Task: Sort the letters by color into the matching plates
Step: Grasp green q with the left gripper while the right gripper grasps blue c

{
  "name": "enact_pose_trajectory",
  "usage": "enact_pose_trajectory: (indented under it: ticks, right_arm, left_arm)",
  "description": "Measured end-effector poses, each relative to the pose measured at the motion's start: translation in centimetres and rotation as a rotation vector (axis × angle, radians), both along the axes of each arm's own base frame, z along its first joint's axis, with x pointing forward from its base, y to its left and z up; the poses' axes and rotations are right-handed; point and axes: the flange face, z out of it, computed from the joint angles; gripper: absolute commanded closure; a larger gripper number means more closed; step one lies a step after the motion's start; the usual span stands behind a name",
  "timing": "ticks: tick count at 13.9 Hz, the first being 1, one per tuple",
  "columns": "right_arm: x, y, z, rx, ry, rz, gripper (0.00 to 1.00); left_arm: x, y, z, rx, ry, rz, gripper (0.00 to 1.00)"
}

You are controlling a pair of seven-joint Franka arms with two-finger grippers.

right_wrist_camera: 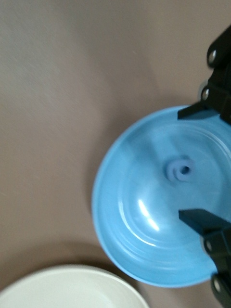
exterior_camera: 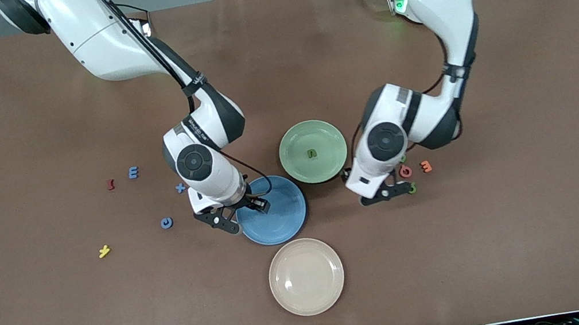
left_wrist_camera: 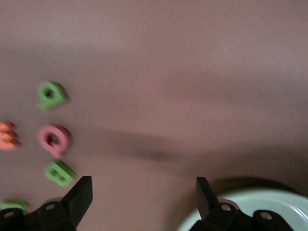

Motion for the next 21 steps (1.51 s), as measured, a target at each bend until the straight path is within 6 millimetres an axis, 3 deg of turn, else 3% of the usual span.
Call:
enact_pose_trajectory:
  ticks: [3,6,8,10,13,16,19,21]
  right_arm:
    - [2.4,-5.5,0.2,-0.028,0.02,0.066,0.0]
    - [4.2,-13.7,1.4,-0.055,0.023,0.162,0.0]
    - [3.7,-18.3,1.5,-0.106,0.03,0.228,0.0]
    - [2.4,-20.7,0.6,-0.123,0.015,0.266,0.0]
    - [0.1,-24.6,-3.1,-0.126,-0.021,0.329,0.0]
    - [-2.0,-25.4,-5.6,-0.125,-0.024,0.342,0.02]
    - [-2.5,-24.0,-5.7,-0.112,-0.025,0.353,0.03]
    - [-2.7,-22.9,-5.7,-0.098,-0.029,0.353,0.1]
  left_arm:
    - [1.8,3.6,-0.3,-0.018,-0.022,0.005,0.05]
    - [2.1,6.0,-1.9,-0.031,-0.05,-0.007,0.05]
    - [1.9,7.6,-3.2,-0.013,-0.06,-0.025,0.06]
    - [1.8,8.6,-4.0,-0.002,-0.072,-0.037,0.06]
    - [1.7,9.4,-4.5,-0.003,-0.075,-0.064,0.14]
    - [1.5,9.5,-4.9,-0.002,-0.07,-0.068,0.25]
    - [1.2,9.6,-5.4,-0.007,-0.08,-0.069,0.35]
    - [1.3,9.9,-5.7,-0.013,-0.095,-0.064,0.38]
